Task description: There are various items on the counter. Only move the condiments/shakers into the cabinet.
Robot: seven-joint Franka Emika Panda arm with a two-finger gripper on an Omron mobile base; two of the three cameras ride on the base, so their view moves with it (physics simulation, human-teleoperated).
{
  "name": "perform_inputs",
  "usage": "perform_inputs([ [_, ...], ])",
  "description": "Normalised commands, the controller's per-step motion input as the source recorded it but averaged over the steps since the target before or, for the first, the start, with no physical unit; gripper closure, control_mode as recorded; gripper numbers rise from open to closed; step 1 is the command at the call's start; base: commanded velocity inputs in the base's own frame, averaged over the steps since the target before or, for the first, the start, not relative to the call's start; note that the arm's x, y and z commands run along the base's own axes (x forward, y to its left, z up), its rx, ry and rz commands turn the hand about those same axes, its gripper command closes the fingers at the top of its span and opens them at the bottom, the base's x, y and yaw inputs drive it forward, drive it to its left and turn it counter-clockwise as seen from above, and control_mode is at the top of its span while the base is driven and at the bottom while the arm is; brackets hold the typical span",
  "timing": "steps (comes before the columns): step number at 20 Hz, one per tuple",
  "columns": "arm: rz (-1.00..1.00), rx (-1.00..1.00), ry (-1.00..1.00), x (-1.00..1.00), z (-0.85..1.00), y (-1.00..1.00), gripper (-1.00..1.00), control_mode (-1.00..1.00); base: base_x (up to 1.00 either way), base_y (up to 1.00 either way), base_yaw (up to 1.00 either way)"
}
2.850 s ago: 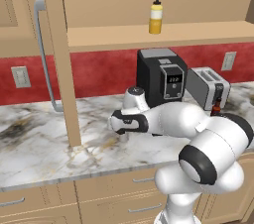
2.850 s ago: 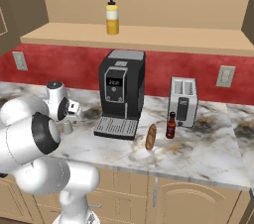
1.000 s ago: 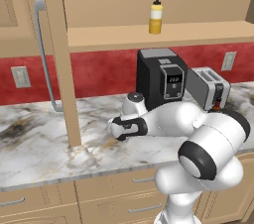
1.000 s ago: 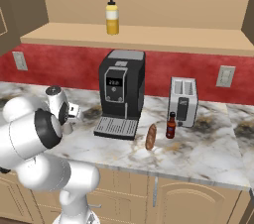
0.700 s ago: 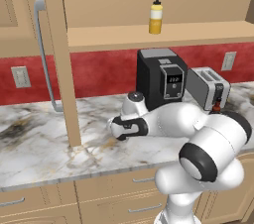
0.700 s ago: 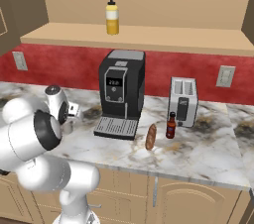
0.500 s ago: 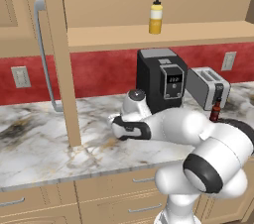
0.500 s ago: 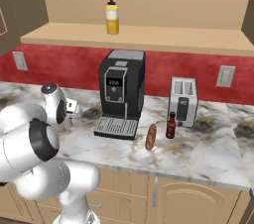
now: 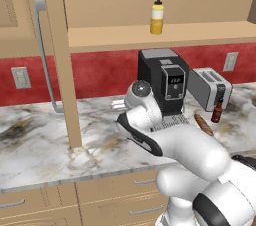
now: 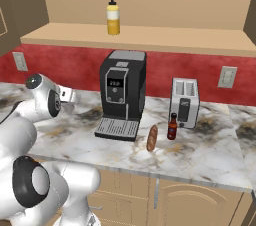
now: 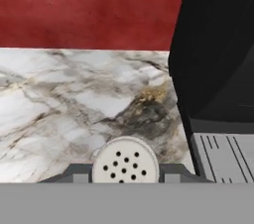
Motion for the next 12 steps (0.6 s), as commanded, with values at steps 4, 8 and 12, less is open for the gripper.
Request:
perform_inputs([
  [4,-0.14,0.02,-0.03,0.00,1.00,-0.23,1.00,-1.00,0.00,0.00,0.00],
  [8,-0.13,0.00,0.00,-0.02,1.00,-0.40,1.00,-1.00,0.00,0.00,0.00],
  [12,-0.03,0.05,-0.01,-0.12,1.00,-0.18,1.00,-1.00,0.00,0.00,0.00],
])
